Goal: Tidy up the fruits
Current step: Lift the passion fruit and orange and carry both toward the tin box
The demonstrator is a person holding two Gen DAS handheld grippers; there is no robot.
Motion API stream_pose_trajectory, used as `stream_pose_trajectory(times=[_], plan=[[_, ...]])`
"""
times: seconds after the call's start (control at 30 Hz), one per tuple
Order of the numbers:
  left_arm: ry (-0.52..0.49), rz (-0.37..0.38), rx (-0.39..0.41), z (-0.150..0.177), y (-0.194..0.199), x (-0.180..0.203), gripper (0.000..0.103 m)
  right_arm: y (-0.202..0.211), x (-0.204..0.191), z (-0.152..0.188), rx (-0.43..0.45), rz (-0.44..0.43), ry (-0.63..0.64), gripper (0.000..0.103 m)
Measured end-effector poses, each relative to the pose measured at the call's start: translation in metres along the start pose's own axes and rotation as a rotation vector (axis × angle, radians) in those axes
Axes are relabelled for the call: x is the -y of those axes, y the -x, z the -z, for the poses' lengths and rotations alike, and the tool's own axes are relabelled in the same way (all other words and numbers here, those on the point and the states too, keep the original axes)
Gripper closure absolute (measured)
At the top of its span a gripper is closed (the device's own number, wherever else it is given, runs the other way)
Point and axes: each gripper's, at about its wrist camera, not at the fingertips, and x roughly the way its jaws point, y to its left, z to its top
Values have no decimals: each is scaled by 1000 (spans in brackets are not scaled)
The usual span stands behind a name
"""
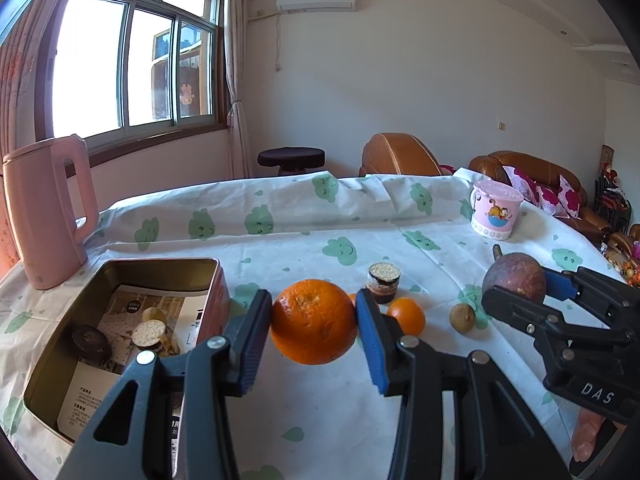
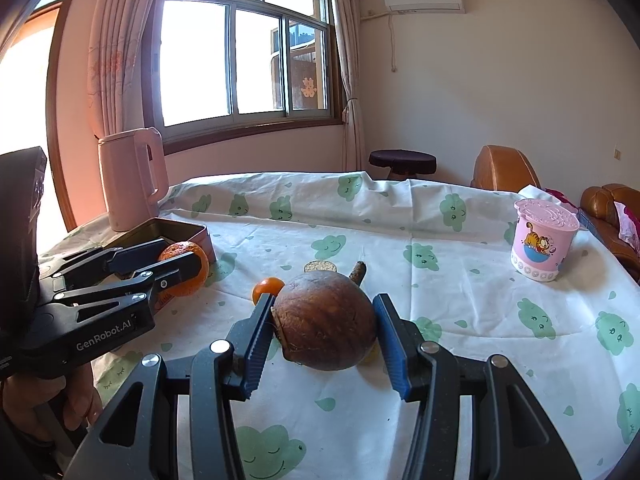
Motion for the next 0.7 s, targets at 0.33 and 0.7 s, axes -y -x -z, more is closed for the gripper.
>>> stream_pose_trajectory(times=[0.33, 0.7], plan=[[-3, -6, 28, 0, 5, 0, 58, 8, 0, 1, 36, 1, 3, 51], [-6, -23, 72, 1, 14, 0, 58, 16, -4, 2, 81, 13, 18, 51]])
